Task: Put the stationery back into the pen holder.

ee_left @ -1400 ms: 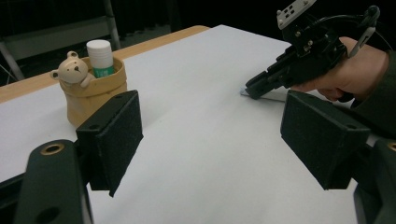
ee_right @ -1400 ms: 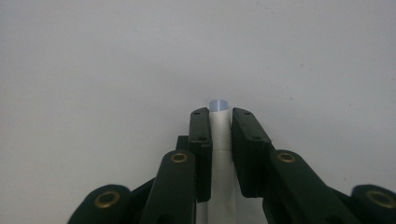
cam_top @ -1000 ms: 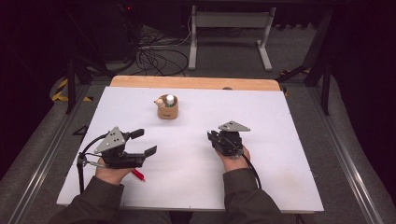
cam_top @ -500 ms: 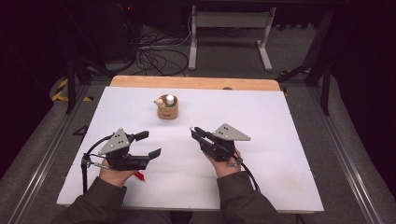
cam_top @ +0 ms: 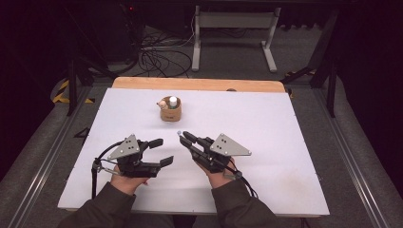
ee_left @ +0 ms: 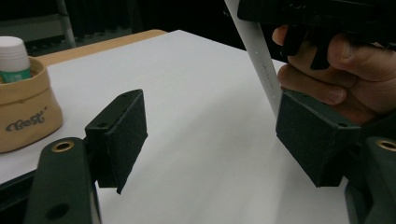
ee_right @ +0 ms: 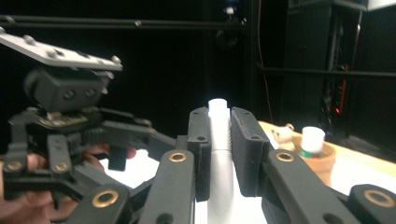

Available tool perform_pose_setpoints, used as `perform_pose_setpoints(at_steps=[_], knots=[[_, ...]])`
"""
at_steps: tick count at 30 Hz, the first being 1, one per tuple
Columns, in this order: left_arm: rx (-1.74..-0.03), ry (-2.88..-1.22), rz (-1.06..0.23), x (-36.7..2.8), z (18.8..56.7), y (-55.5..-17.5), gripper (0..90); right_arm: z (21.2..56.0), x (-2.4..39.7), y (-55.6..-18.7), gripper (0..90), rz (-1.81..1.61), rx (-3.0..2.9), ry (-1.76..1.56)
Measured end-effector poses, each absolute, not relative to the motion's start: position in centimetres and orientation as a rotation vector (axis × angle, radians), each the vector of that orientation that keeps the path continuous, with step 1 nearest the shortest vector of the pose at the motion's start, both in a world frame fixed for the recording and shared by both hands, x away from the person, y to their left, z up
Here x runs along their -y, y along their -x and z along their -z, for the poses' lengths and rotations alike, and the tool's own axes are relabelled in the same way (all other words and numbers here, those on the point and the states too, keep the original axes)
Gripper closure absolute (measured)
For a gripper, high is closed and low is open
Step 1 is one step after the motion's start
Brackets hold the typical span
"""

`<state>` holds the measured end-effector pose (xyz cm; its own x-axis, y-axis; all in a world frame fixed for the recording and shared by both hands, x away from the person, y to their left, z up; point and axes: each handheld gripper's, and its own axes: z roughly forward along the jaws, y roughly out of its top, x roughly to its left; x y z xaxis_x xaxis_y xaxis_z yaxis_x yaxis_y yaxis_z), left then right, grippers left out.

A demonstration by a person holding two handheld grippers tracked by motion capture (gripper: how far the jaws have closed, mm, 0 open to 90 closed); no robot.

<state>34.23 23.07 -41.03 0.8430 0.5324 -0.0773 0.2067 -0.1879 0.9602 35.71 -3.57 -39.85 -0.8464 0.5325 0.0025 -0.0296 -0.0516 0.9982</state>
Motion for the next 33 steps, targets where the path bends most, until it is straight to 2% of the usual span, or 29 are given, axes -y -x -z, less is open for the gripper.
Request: perform_pose_setpoints(at_steps=[5,9,24,33], knots=[[-0.543,-1.739,-0.264,-22.2,41.3,-33.9,30.3,39.9,3.1,-35.3,79.1,-2.002,-1.814,-0.482],[-0.504,-1.741,-0.261,-21.5,41.4,-33.6,37.1,40.0,2.7,-34.9,79.1,-2.045,-1.788,-0.443],[-0.452,-1.737,-0.212,-20.6,41.6,-33.1,50.0,40.4,1.7,-33.8,79.1,-2.172,-1.678,-0.327],[-0.432,-1.739,-0.185,-20.3,41.7,-33.0,63.9,40.6,1.4,-33.6,79.1,-2.196,-1.658,-0.307]])
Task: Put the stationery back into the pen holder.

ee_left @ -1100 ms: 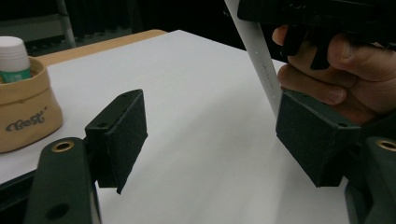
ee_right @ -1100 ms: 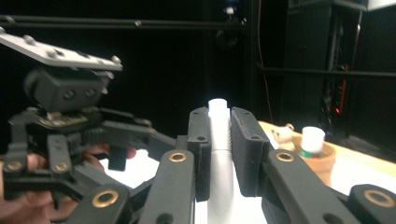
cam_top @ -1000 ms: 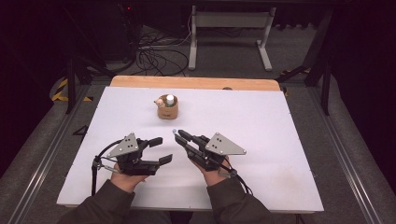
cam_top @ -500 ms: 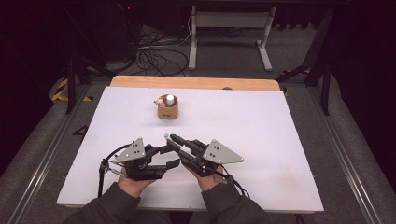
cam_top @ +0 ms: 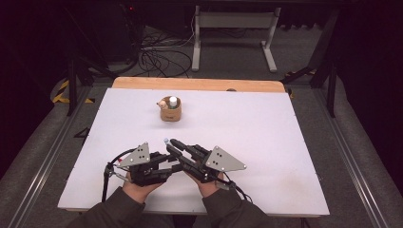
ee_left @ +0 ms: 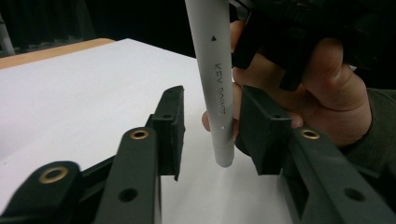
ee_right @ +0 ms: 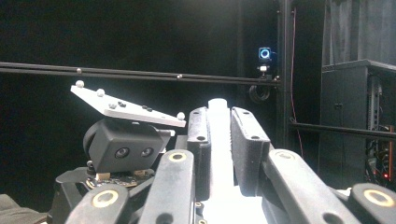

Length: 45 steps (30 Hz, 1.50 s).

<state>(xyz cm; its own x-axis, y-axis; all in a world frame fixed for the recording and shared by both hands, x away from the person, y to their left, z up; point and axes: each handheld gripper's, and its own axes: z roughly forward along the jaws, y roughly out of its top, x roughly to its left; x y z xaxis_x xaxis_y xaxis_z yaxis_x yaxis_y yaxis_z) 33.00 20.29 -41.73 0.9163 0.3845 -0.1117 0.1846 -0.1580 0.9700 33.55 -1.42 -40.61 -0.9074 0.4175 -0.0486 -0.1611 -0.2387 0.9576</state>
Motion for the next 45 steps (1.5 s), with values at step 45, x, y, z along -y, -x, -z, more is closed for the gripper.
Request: perform_pose_setpoints(at_steps=[45], knots=[[-0.532,-1.819,-0.242,-21.0,41.4,-33.6,78.6,39.3,3.1,-34.5,58.6,-1.996,-1.926,-0.427]])
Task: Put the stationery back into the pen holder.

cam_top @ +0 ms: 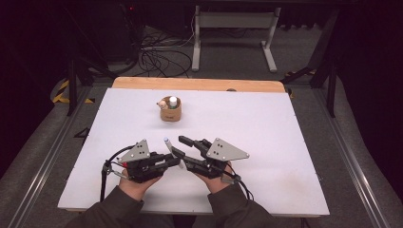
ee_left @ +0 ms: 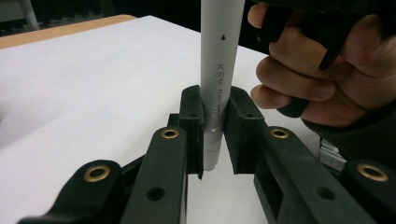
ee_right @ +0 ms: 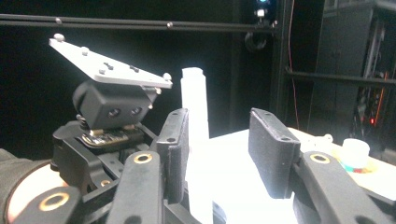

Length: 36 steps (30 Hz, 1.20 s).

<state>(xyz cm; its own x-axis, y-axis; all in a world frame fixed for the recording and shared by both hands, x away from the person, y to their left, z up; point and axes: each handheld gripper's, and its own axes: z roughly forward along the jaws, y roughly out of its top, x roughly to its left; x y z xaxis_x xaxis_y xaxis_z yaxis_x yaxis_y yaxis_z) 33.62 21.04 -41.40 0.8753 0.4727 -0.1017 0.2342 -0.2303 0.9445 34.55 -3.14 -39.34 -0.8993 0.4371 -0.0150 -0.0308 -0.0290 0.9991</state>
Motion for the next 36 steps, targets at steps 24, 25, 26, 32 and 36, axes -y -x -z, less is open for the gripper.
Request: perform_pose_setpoints(at_steps=[24,25,26,32,36], knots=[[-0.548,-1.844,-0.329,-21.3,40.7,-33.9,78.6,38.9,9.8,-35.4,37.2,-1.794,-2.005,-0.600],[-0.549,-1.846,-0.339,-21.4,40.7,-33.9,78.6,39.0,10.0,-35.4,36.8,-1.790,-2.004,-0.602],[-0.551,-1.849,-0.346,-21.4,40.7,-34.0,78.6,39.0,10.3,-35.4,36.2,-1.783,-2.003,-0.604],[-0.571,-1.849,-0.374,-21.8,40.6,-34.3,78.6,39.4,11.5,-35.4,32.2,-1.753,-2.010,-0.616],[-0.581,-1.843,-0.397,-22.0,40.3,-34.7,78.6,39.7,12.3,-35.5,28.7,-1.725,-2.014,-0.622]])
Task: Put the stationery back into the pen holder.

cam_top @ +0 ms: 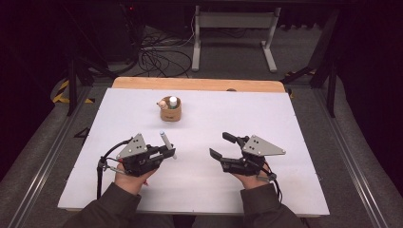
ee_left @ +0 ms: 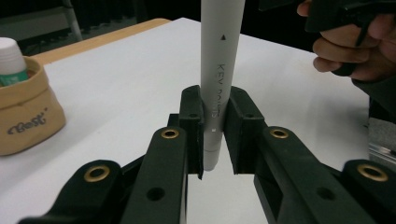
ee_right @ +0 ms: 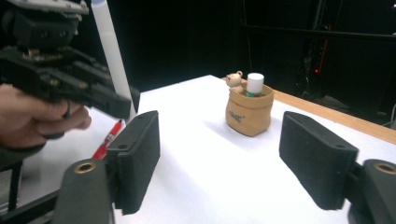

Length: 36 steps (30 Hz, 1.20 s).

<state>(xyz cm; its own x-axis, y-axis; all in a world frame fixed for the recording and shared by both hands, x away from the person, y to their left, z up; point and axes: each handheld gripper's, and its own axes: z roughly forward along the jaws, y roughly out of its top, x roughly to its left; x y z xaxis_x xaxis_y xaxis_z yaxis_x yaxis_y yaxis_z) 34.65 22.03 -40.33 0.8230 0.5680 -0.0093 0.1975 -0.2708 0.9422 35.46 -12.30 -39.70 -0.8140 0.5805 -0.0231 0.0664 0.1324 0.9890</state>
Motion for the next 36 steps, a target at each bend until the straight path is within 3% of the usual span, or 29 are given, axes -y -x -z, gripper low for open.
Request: perform_pose_setpoints(at_steps=[25,36], knots=[[-0.644,-1.821,-0.564,-23.7,37.2,-38.6,78.5,41.6,16.5,-36.3,22.1,-1.631,-1.977,-0.737],[-0.668,-1.791,-0.574,-23.8,35.7,-40.8,78.5,41.8,17.8,-36.5,19.7,-1.638,-1.931,-0.779]])
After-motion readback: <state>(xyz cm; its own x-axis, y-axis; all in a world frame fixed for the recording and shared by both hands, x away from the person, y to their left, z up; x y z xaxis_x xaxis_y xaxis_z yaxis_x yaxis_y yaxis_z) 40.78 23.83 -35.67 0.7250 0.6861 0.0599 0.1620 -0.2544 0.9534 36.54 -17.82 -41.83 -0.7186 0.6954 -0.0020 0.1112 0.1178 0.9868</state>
